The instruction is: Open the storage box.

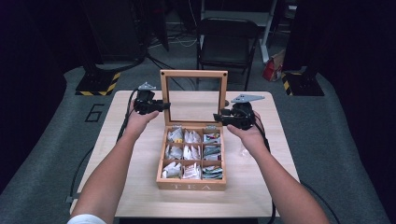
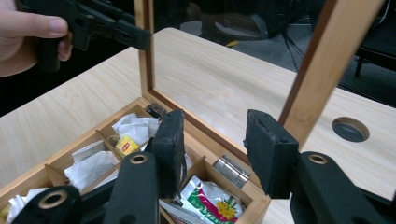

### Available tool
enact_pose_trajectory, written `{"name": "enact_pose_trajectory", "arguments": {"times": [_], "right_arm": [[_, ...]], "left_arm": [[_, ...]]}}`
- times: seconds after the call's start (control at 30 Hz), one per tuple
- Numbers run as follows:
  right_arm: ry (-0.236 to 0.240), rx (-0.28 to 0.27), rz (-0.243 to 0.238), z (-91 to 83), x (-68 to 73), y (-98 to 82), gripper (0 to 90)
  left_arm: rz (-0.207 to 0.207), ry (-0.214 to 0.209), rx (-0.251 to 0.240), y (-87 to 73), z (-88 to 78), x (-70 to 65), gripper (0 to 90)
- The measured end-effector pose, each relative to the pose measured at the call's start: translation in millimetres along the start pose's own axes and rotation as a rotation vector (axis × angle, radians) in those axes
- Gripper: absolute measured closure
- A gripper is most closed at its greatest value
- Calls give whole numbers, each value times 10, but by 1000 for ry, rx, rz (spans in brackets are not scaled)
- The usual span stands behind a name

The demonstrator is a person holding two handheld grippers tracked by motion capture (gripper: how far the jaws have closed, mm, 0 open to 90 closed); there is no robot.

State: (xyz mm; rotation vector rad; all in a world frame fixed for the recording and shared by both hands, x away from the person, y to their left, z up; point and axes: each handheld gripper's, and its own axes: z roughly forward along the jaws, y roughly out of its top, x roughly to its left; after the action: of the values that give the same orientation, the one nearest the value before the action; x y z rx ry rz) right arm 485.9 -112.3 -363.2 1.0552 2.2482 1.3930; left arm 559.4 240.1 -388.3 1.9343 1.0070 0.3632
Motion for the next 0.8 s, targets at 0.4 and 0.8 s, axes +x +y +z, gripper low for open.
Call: {"name": "enact_pose_trajectory", "arguments": {"times": [0.4,0.8], "right_arm": [[18,4,-17,5,65,5,570],[22,20,-23,-32,131,-85,565]], "left_arm": [[1,-2,5,5,-3,4,649],[-2,-20,3,-69,-263,23,566]]}}
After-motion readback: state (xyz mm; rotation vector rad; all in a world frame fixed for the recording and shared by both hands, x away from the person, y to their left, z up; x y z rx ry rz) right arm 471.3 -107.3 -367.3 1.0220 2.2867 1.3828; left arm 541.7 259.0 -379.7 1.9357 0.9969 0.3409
